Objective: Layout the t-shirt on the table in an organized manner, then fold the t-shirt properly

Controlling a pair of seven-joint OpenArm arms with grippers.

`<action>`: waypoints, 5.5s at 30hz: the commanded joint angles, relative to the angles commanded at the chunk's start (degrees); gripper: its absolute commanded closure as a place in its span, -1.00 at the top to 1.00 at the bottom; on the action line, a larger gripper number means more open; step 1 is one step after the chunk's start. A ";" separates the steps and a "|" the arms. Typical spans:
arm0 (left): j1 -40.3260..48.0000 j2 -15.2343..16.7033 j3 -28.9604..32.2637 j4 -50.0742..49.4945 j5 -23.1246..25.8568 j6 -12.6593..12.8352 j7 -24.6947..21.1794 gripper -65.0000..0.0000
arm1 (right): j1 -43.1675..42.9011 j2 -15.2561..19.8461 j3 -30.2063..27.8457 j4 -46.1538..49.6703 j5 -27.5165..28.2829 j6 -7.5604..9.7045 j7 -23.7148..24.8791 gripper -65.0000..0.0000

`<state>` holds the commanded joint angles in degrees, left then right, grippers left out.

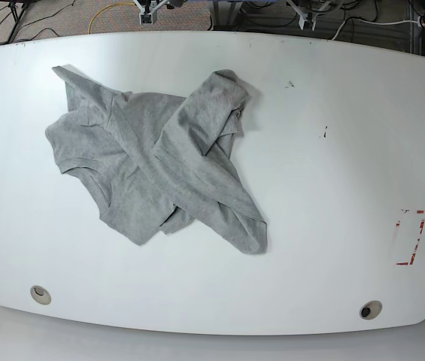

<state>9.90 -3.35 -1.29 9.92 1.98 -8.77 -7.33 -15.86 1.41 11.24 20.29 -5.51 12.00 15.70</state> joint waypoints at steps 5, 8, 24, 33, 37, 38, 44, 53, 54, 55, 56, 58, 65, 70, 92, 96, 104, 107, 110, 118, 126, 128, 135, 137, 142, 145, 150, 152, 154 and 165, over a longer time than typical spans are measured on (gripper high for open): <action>0.02 -0.02 -0.09 -0.03 -0.07 -0.06 0.08 -0.62 | 0.07 0.00 0.02 0.11 0.02 -0.03 0.05 -0.26; -0.14 -0.06 -0.10 -0.10 0.03 -0.05 0.15 -0.62 | 0.02 0.02 -0.06 -0.09 0.04 -0.03 0.08 -0.26; -0.53 -0.30 -0.43 0.67 -0.08 0.06 0.35 -0.62 | -0.37 0.00 0.01 0.29 0.08 -0.05 0.10 -0.26; -0.36 -0.39 -0.16 0.24 -0.44 0.29 -0.27 -0.62 | 1.57 -0.13 -0.21 -0.64 0.10 -0.17 -0.36 -0.28; -0.36 -0.39 -0.16 0.24 -0.44 0.29 -0.27 -0.62 | 1.57 -0.13 -0.21 -0.64 0.10 -0.17 -0.36 -0.28; -0.28 -0.39 -0.16 0.24 -0.44 0.29 -0.27 -0.62 | 1.57 -0.13 -0.21 -0.64 0.10 -0.26 -0.36 -0.28; -0.28 -0.47 -0.16 0.24 -0.44 0.29 -0.27 -0.62 | 1.40 -0.13 -0.21 -0.64 0.10 -0.26 -0.27 -0.28; 1.13 -0.83 -0.25 1.20 -0.62 0.29 -0.36 -0.62 | -0.71 -0.13 -0.21 1.03 0.10 -0.35 1.31 -0.29; 1.92 -1.35 -0.34 3.31 -0.62 0.29 -0.36 -0.62 | -1.77 -0.13 -0.21 2.79 0.10 -0.35 1.40 -0.29; 2.71 -1.35 -0.34 4.90 -0.62 0.20 -0.36 -0.62 | -2.65 -0.13 -0.21 4.20 0.10 -0.35 1.40 -0.29; 3.68 -1.35 -0.34 6.39 -0.62 0.20 -0.36 -0.62 | -3.44 -0.22 -0.21 5.43 0.10 -0.44 1.40 -0.29; 5.61 -1.44 -0.34 9.82 -0.62 0.20 -0.36 -0.62 | -4.85 -0.22 -0.21 7.54 0.10 -0.44 1.40 -0.29; 13.35 -1.44 -0.34 23.18 -0.62 0.20 -0.36 -0.62 | -10.30 -1.45 -0.12 15.36 0.54 -0.44 1.40 -0.29; 18.89 -1.53 -0.34 31.53 -0.62 0.20 -0.36 -0.62 | -15.66 -1.89 -0.12 23.19 0.46 -0.44 1.22 -0.29; 42.89 -1.62 -10.10 66.00 -4.40 0.11 -0.27 -0.62 | -39.13 -5.49 -0.21 55.71 0.63 -0.09 1.13 -0.29; 47.20 -1.97 -10.19 72.85 -7.92 0.11 -0.09 -0.62 | -43.00 -5.49 -0.21 61.08 0.72 -0.09 1.13 -0.29; 54.14 -5.57 -13.18 86.13 -16.18 0.11 -0.09 -0.62 | -50.21 -5.49 -0.21 72.15 0.72 -0.09 1.13 -0.29; 55.37 -5.57 -15.73 90.70 -19.08 0.11 -0.01 -0.62 | -53.46 -5.49 -0.21 76.64 0.81 -0.09 1.13 -0.29; 55.64 -5.66 -17.57 93.95 -20.49 0.11 -0.01 -0.62 | -55.48 -5.49 -0.21 80.68 0.81 -0.09 1.13 -0.29; 51.24 -8.30 -21.97 100.37 -23.12 0.11 5.62 -0.62 | -57.06 -5.49 -0.21 88.15 0.81 -0.09 1.13 -0.29; 43.77 -8.74 -22.23 102.65 -23.39 0.11 9.84 -0.61 | -53.02 -5.49 0.05 92.99 0.72 -0.09 1.13 -0.27; 42.54 -8.83 -22.23 103.01 -23.30 0.11 10.45 -0.61 | -51.53 -5.49 0.23 93.43 0.72 -0.09 1.13 -0.27; 38.76 -8.91 -21.70 103.97 -23.30 0.02 10.98 -0.60 | -44.23 -5.41 0.14 93.87 0.72 0.00 -3.00 -0.26; 37.88 -8.91 -21.26 104.15 -23.30 -0.33 10.98 -0.52 | -41.94 -5.41 0.14 93.87 0.72 0.00 -4.85 -0.26; 35.24 -8.56 -21.35 104.15 -23.30 -2.79 10.89 0.09 | -35.97 -5.14 0.05 94.04 0.54 0.00 -8.89 -0.02; 34.19 -8.47 -20.65 104.06 -23.30 -3.05 10.89 0.34 | -32.10 -5.05 0.23 94.04 0.63 0.00 -11.79 0.30; 33.66 -8.65 -17.48 104.15 -23.39 -3.14 10.72 0.27 | -25.86 -4.97 0.32 94.04 0.19 0.00 -17.15 0.67; 33.04 -9.27 -16.08 104.15 -23.56 -3.14 10.72 0.23 | -23.22 -4.97 0.49 94.04 0.10 0.00 -19.18 0.69; 31.90 -9.35 -13.79 104.15 -23.30 -3.14 10.89 0.21 | -20.23 -4.09 1.81 94.04 0.19 0.00 -21.55 0.68; 31.46 -9.35 -3.51 104.15 -23.30 -3.14 10.89 0.21 | -2.38 -1.01 10.25 92.99 0.72 6.24 -36.58 0.68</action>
<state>41.36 -12.70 -4.79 114.07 -21.32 -11.91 3.56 -18.24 0.40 21.49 113.27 -4.79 18.24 -20.88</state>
